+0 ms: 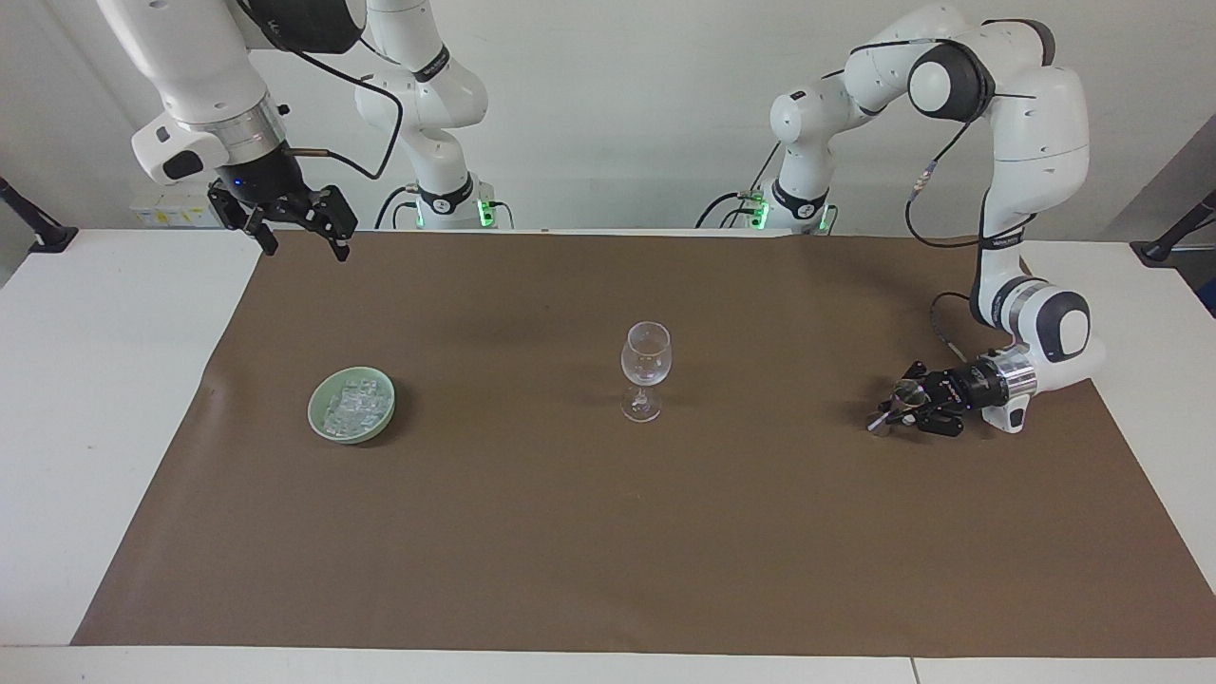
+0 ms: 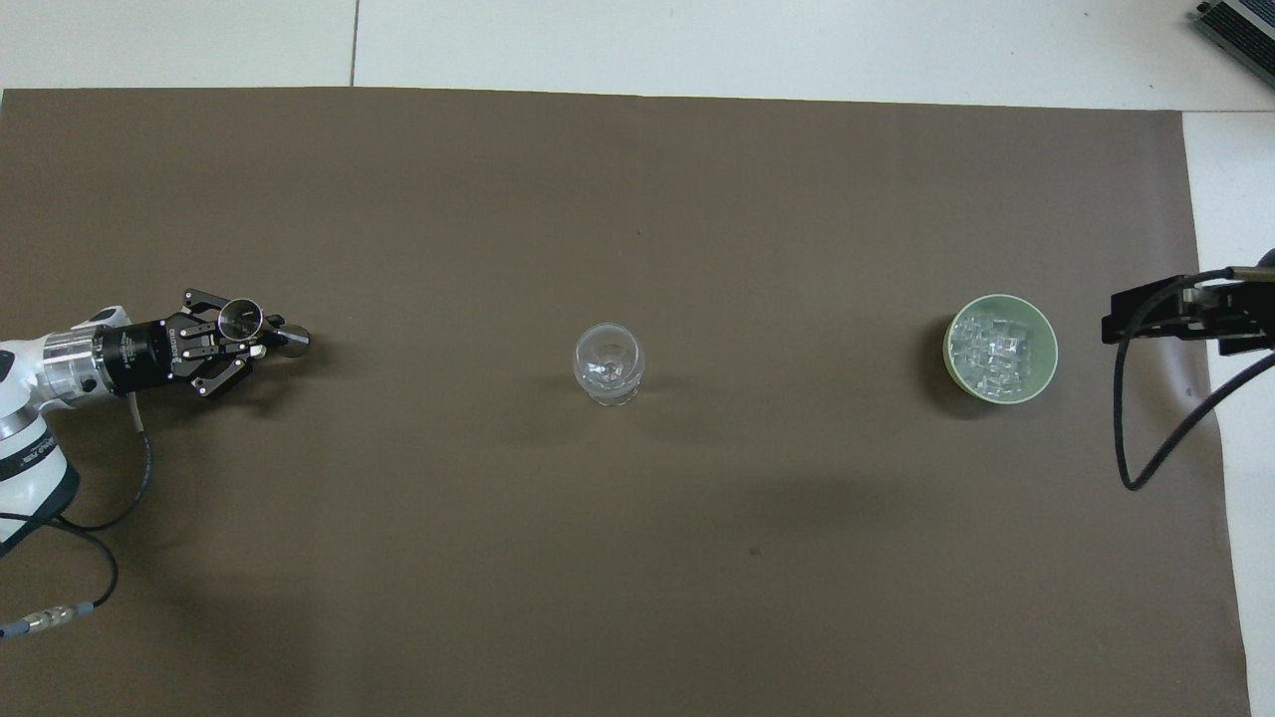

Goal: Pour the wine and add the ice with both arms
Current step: 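Carry the jigger with the left gripper to beside the clear glass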

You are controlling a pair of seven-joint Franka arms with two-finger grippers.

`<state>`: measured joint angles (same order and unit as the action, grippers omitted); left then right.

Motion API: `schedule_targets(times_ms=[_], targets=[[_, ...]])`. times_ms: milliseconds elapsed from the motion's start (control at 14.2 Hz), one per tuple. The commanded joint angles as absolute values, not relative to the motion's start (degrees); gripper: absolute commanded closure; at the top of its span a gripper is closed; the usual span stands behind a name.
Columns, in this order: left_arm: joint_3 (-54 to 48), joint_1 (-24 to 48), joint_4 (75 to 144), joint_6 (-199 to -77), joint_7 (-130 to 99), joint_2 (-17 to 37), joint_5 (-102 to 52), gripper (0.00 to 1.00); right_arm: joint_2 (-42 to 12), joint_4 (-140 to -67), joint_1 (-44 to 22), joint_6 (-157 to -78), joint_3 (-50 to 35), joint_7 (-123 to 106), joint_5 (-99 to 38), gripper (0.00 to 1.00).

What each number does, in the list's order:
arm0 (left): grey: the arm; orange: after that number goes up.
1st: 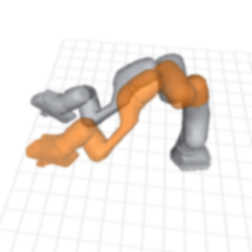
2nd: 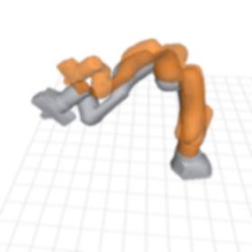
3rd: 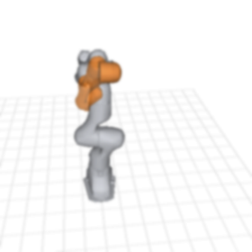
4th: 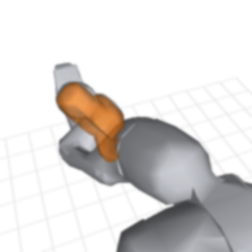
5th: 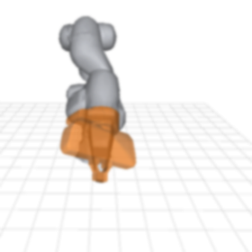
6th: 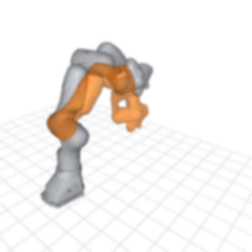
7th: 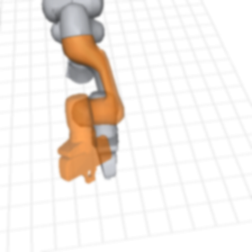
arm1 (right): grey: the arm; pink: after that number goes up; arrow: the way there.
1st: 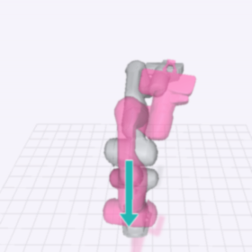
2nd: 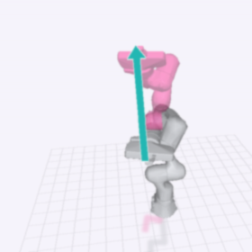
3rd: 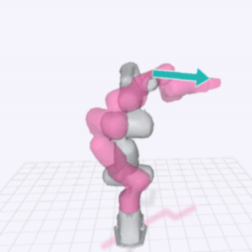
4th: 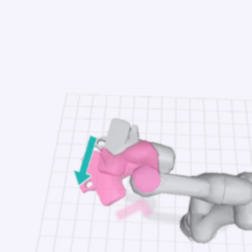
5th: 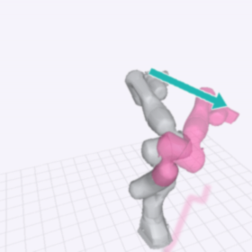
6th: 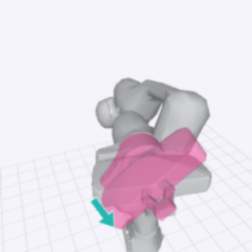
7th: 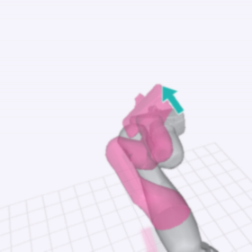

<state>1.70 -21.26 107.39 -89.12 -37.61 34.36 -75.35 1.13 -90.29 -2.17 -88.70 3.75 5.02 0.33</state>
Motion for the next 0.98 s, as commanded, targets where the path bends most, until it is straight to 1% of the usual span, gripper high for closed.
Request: schedule_targets(times_ms=[0,351,703,914], targets=[[2.64,-19.25,109.25,-88.77,-39.71,30.24,-76.11,1.00,2.55,-91.85,-1.85,-88.59,3.78,3.60,-1.05,0.00],[2.64,-13.72,110.73,-90.95,-42.01,25.33,-76.11,1.00,2.55,-91.85,-1.93,-88.59,3.78,3.60,-1.05,0.00],[2.55,-5.29,116.27,-97.89,-45.07,17.15,-76.20,1.00,2.55,-91.85,-1.93,-88.59,3.78,3.69,-1.05,0.00],[2.46,-0.98,117.51,-101.77,-50.43,13.02,-76.20,1.00,2.55,-91.85,-1.93,-88.59,3.78,3.60,-1.05,0.00]])
